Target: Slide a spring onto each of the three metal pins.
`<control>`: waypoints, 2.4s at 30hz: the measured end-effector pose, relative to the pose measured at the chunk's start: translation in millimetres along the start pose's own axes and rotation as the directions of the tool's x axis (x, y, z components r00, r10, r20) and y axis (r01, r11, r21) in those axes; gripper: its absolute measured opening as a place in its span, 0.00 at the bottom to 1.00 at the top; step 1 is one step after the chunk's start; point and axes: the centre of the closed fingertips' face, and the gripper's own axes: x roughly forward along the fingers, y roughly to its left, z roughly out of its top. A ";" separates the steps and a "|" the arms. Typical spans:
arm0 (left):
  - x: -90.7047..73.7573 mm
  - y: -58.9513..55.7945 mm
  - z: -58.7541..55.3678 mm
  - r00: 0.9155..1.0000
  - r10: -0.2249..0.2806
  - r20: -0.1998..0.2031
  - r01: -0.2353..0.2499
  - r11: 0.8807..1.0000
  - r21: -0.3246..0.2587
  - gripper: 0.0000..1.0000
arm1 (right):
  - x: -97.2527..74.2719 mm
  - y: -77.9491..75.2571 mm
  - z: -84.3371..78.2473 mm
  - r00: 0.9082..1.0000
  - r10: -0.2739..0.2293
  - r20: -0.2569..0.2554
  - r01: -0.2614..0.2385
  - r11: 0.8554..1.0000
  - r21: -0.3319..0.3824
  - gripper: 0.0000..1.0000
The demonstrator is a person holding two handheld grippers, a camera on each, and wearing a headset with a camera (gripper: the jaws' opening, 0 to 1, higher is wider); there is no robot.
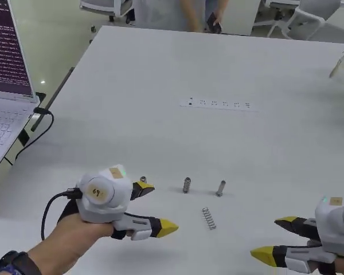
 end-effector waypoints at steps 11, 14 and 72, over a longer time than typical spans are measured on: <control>26.1 -12.8 5.3 0.994 -0.095 -0.047 0.099 0.991 0.089 0.55 | -6.2 3.2 -10.9 1.000 -0.007 -0.006 0.007 1.000 0.012 0.62; 31.9 -16.0 4.3 0.992 -0.107 -0.062 0.114 0.987 0.110 0.54 | -7.2 3.5 -13.0 1.000 -0.006 -0.007 0.006 1.000 0.016 0.62; 130.4 -33.9 -40.7 0.903 -0.237 -0.357 0.368 0.855 0.365 0.28 | -23.7 3.1 -24.0 0.999 -0.028 0.015 0.027 0.997 0.075 0.57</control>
